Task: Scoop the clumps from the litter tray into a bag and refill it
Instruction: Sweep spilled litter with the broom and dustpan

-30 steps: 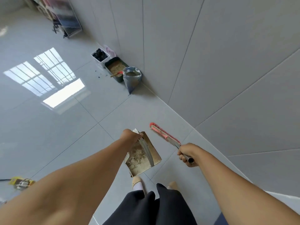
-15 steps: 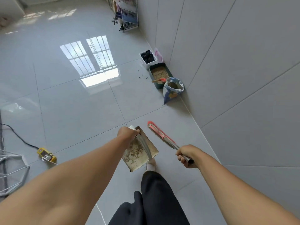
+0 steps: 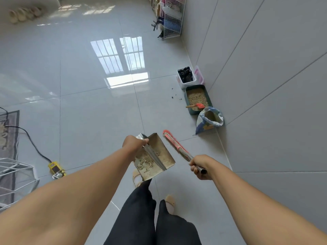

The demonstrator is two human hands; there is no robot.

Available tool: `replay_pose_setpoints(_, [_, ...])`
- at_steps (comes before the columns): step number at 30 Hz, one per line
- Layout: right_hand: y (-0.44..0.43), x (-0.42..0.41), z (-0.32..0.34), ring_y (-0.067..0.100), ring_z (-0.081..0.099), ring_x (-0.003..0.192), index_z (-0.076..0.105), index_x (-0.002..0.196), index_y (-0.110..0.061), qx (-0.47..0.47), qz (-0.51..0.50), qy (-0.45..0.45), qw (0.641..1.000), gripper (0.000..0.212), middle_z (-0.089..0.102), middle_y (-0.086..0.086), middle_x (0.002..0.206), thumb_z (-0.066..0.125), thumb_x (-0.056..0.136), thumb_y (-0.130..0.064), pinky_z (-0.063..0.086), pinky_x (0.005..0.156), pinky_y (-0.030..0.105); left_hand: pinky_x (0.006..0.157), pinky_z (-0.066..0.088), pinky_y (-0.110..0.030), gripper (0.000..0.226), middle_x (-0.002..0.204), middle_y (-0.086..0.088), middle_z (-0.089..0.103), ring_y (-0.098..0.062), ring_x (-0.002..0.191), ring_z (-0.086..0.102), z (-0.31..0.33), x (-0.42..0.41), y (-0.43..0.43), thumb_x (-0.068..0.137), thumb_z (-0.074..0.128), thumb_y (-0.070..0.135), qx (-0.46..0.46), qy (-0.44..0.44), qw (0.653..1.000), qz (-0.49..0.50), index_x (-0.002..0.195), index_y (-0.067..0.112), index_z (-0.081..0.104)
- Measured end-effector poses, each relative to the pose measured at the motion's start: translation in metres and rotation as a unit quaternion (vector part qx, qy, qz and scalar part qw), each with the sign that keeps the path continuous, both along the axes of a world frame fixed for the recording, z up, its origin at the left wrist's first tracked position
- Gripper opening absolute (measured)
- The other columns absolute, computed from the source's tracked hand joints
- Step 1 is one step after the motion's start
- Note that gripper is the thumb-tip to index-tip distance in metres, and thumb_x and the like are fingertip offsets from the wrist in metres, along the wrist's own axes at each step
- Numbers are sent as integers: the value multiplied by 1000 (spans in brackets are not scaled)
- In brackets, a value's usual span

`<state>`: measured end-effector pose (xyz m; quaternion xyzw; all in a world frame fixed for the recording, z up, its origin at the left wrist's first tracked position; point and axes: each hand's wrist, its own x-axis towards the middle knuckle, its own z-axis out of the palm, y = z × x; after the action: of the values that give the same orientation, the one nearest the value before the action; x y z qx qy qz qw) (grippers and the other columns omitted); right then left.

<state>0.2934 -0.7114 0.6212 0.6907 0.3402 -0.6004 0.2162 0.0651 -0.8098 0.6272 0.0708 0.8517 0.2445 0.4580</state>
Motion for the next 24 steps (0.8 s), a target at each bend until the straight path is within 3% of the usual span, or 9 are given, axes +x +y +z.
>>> replay_pose_setpoints(6, [57, -85, -12, 8, 37, 33, 54, 93, -7, -9, -39, 9, 999, 9, 50, 3, 54, 45, 94, -8, 31, 36, 13, 49, 30, -25, 38, 65, -3, 37, -15, 55, 39, -13, -88, 64, 83, 71, 34, 0, 0, 1000, -26, 74, 9, 43])
replay_pose_setpoints(12, [110, -168, -13, 7, 37, 44, 54, 88, -11, -10, -78, 13, 997, 11, 50, 2, 58, 46, 96, -14, 29, 39, 14, 38, 34, -22, 35, 61, -3, 41, -15, 49, 43, -13, -158, 135, 84, 70, 28, 19, -14, 998, -57, 68, 10, 44])
replay_pose_setpoints(17, [154, -206, -16, 6, 39, 34, 53, 86, -12, -24, -114, 17, 993, 12, 50, 0, 49, 45, 95, -10, 29, 34, 13, 47, 34, -25, 35, 61, -4, 44, -15, 51, 44, -15, -202, 191, 83, 72, 26, 15, -13, 997, -80, 68, 9, 44])
replay_pose_setpoints(21, [196, -232, -22, 6, 39, 31, 53, 87, -9, -28, -126, 5, 992, 10, 52, 1, 54, 46, 95, -11, 30, 32, 14, 49, 37, -26, 35, 63, -4, 46, -15, 53, 46, -21, -238, 238, 83, 72, 25, 10, -5, 995, -96, 69, 10, 44])
replay_pose_setpoints(24, [235, -257, -27, 6, 39, 30, 53, 89, -8, -29, -130, 17, 991, 11, 51, 1, 56, 45, 96, -10, 30, 32, 13, 58, 45, -30, 32, 65, -5, 47, -20, 60, 52, -27, -271, 277, 81, 74, 25, -1, -1, 994, -109, 72, 7, 49])
